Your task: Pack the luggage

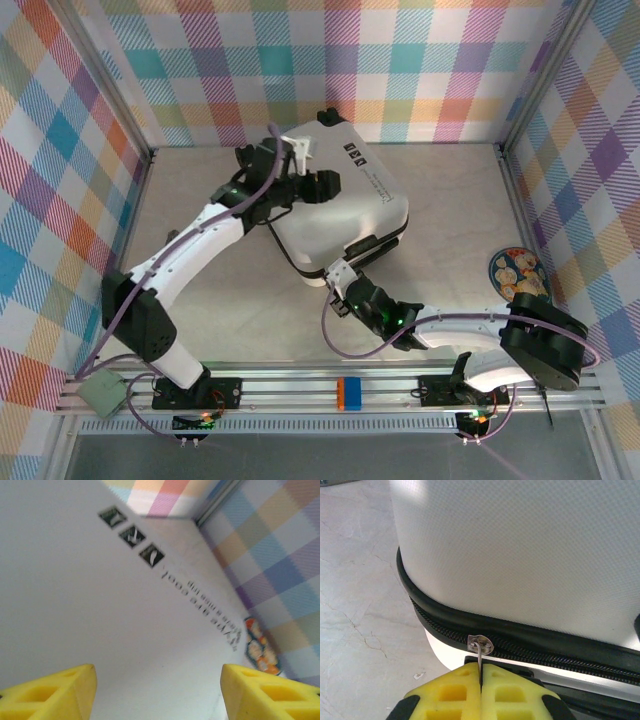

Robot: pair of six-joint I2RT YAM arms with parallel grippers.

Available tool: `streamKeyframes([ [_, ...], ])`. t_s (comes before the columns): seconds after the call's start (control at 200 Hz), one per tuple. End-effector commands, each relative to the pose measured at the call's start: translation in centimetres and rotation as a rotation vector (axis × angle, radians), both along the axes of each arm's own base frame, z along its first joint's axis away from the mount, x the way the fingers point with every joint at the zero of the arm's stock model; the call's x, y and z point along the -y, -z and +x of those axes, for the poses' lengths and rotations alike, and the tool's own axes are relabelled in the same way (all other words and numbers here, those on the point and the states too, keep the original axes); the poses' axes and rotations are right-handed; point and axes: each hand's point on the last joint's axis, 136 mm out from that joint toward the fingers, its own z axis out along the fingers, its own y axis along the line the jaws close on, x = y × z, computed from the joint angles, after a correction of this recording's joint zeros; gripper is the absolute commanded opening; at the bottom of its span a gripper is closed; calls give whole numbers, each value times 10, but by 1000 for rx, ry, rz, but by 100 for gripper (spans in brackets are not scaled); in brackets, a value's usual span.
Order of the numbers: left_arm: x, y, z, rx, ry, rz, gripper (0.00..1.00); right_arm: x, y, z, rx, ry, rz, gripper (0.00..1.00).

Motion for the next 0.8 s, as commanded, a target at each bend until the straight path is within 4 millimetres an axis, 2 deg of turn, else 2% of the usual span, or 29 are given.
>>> streamKeyframes([
  [0.0,5,40,-2,-39,-18,141,65,-21,-43,3,64,-29,139,0],
  [0.105,-1,70,-4,-78,-65,212,63,-14,-41,6,60,10,129,0],
  [0.235,-17,94,-4,-103,-127,281,62,3,-36,19,36,110,128,0],
  [0.26,-19,99,-4,-110,-133,295,62,17,-35,27,34,204,125,0],
  [0.305,-24,106,-4,-119,-150,322,62,58,-31,44,41,464,86,0],
  [0.345,-26,111,-4,-127,-157,334,62,82,-29,49,63,589,44,0],
  [0.37,-28,113,-4,-130,-160,343,62,88,-30,50,79,621,29,0],
  [0.415,-29,116,-4,-132,-165,351,61,89,-27,50,75,612,21,0],
  [0.48,-31,119,-4,-133,-167,355,61,64,-24,47,59,440,79,0],
  [0.555,-33,120,-4,-135,-168,365,61,52,-19,45,30,350,94,0],
  [0.675,-42,122,-3,-139,-187,382,61,60,-17,51,30,374,71,0],
  [0.795,-55,127,1,-152,-213,388,60,86,-18,56,1,453,111,0],
])
